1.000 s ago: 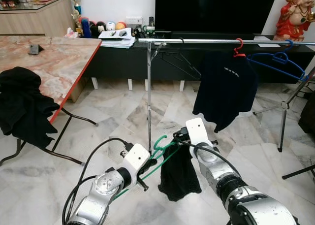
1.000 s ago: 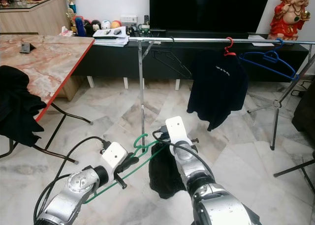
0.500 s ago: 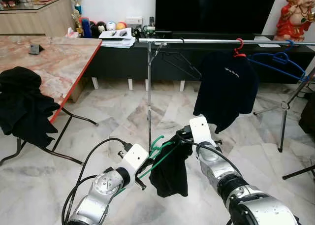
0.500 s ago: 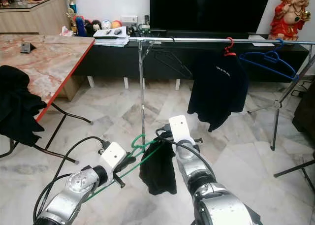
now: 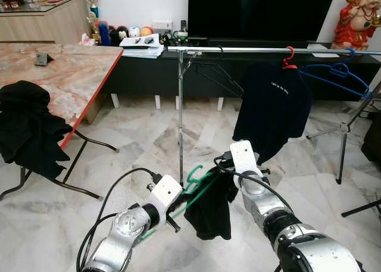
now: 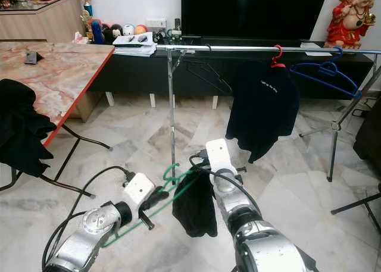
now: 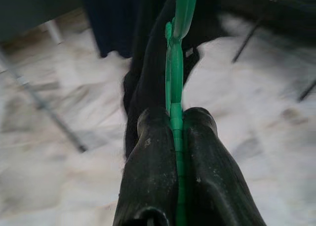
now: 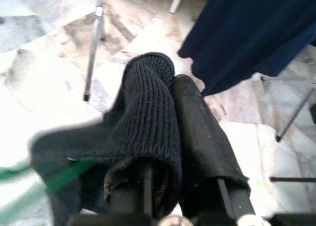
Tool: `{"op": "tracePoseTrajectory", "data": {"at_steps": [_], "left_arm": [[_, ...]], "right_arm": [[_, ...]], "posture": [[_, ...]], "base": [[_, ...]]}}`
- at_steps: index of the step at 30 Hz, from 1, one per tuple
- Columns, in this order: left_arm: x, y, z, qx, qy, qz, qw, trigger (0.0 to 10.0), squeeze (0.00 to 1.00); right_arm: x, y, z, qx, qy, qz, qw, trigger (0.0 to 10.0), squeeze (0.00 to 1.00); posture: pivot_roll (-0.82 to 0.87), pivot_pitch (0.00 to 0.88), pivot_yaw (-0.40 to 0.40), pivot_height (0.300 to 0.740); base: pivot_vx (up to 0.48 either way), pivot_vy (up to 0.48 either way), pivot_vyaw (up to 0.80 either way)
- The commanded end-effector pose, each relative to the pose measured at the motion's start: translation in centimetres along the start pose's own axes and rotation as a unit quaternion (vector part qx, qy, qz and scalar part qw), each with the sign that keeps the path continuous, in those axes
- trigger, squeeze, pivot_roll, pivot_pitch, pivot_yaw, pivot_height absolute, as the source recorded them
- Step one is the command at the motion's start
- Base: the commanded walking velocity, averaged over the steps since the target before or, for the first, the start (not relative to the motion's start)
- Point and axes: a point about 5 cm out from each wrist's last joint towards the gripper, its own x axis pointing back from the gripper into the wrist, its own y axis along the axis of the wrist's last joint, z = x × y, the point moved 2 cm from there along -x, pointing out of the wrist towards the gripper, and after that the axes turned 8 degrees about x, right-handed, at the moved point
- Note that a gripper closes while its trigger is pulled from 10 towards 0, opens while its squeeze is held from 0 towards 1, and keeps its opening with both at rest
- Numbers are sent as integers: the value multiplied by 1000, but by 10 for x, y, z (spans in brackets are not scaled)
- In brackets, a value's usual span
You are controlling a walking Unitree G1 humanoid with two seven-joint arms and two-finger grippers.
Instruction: Hang hanger
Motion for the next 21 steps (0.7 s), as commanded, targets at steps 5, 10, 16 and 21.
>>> {"op": "tracePoseTrajectory", "data": {"at_steps": [5,10,16,21], "left_arm": [[-2,10,-7,11,-22,-23,999,10000,0],[-1,11,-1,8,-7,-26,1000,10000,0],[-4,10,7,-2,24,-21,999,10000,0],[-6,8,2,2,19,-19,1000,10000,0]], "right_arm": [[-1,13,7,11,27,-18,999,10000,0],[0,14,14,8,56,-18,998,10000,0],[1,18,24,27,100,-31,994,10000,0],[0,20,17,33,100,-36,994,10000,0]], "posture": [[89,0,-60,740],[87,0,-61,740],[87,0,-62,740],[85,0,-62,740]], "base": [[0,0,0],[0,0,0],[0,0,0],[0,0,0]]}}
